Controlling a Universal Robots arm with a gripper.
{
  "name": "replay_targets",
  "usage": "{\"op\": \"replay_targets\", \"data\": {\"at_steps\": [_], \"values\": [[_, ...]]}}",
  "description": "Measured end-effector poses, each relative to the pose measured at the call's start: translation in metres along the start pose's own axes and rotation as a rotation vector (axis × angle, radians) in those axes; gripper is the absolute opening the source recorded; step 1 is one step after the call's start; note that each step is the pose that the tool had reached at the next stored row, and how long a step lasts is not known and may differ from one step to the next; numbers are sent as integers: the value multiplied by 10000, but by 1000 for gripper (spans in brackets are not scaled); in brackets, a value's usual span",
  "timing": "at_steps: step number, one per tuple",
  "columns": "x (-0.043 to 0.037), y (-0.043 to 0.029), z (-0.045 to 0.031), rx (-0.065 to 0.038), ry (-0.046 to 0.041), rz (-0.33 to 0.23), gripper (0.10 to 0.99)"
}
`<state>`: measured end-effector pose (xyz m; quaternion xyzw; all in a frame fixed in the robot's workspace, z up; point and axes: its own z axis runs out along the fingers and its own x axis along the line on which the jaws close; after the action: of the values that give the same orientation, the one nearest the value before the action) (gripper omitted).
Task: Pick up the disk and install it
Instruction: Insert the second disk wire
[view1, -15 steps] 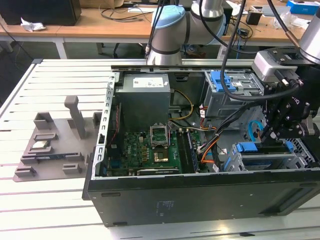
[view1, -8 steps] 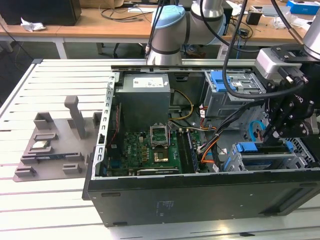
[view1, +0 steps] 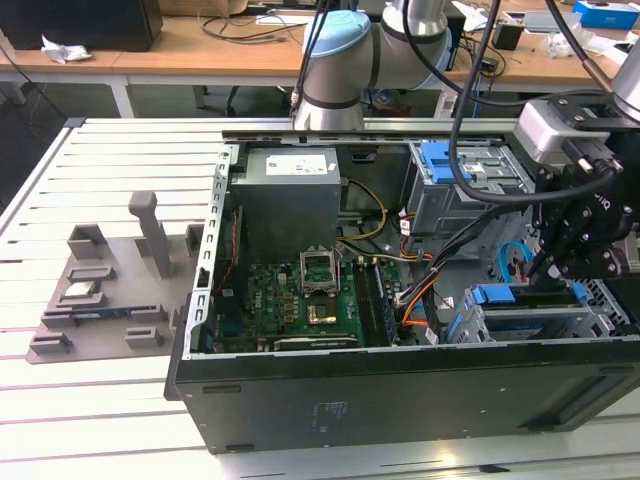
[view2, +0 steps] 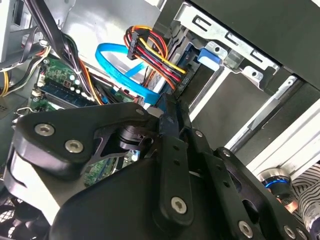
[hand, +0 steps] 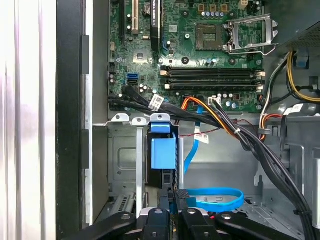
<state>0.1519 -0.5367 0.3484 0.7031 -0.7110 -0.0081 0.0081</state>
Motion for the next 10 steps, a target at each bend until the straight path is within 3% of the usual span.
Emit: {"op": "replay_targets", "data": {"at_steps": [10], "values": [[0, -2, 78, -1, 3, 0, 161]]}}
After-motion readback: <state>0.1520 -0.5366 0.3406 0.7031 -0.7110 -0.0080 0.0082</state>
